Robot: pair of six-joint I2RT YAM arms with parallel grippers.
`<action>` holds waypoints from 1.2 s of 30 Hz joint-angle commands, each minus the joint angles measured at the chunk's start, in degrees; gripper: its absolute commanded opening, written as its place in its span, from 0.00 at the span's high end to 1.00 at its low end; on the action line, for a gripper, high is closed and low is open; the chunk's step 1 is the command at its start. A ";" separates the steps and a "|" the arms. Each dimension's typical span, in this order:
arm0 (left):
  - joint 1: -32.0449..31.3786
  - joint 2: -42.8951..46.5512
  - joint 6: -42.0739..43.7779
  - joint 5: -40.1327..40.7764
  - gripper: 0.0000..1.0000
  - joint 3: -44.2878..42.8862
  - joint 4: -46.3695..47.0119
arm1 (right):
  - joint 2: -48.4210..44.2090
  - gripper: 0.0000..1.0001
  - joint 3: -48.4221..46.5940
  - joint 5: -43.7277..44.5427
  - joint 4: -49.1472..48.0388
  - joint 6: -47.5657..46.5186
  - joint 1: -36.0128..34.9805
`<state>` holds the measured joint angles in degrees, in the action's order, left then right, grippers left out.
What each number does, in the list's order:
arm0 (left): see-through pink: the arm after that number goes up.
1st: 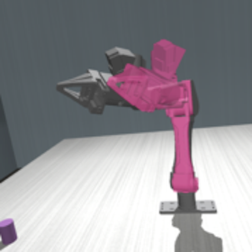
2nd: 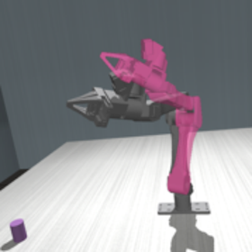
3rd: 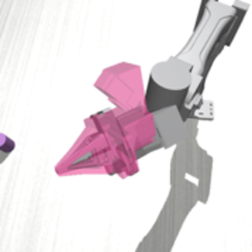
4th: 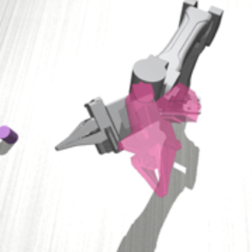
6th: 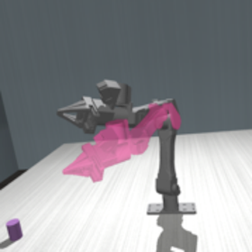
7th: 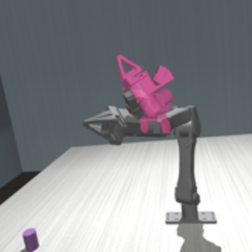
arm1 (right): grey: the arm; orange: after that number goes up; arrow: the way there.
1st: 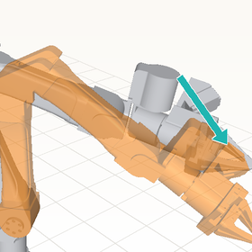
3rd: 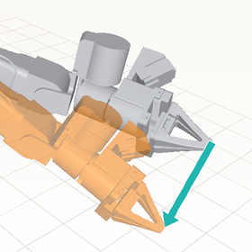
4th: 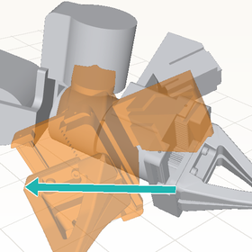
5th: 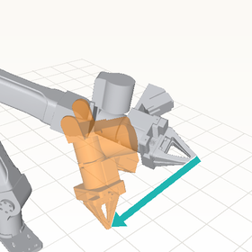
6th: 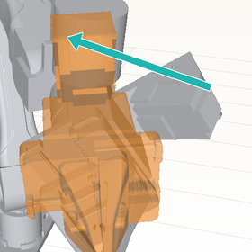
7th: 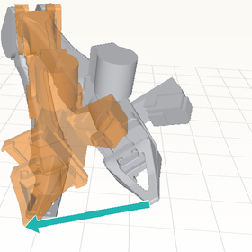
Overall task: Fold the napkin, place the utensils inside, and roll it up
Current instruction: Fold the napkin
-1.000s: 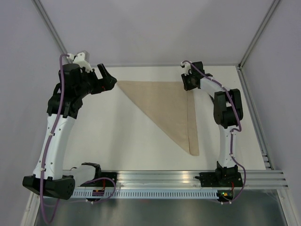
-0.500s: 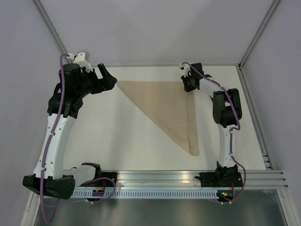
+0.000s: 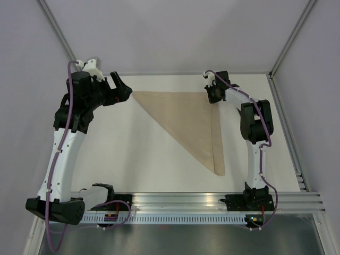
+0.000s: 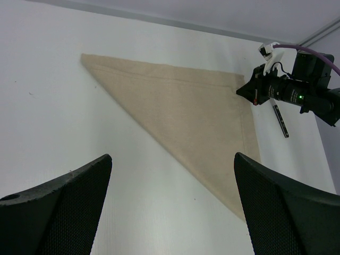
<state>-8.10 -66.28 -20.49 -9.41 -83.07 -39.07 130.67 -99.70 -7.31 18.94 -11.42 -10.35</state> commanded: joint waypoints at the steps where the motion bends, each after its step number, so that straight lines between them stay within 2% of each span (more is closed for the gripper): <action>1: 0.19 -0.16 0.01 -1.40 0.01 -0.08 1.45 | -2.88 0.99 -1.20 -0.51 0.75 0.34 0.24; 16: 0.10 -0.34 0.28 -1.49 0.01 -0.08 1.37 | -4.81 1.00 -1.20 -0.51 0.75 0.79 0.15; 22: 0.19 -0.43 0.19 -1.75 0.01 -0.08 1.45 | -2.79 0.85 -2.34 0.01 1.72 0.35 0.15; 30: 0.19 -0.43 0.28 -1.75 0.01 -0.08 1.36 | -0.59 0.73 -3.57 0.72 1.98 -0.18 0.15; 36: 0.19 -0.60 0.19 -1.84 0.01 -0.08 1.28 | 1.16 0.71 -4.80 1.51 2.33 -0.36 0.24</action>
<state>-8.10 -66.78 -20.49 -9.63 -83.07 -39.05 130.72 -101.80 -7.25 20.62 -11.42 -10.35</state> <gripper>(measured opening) 0.991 0.288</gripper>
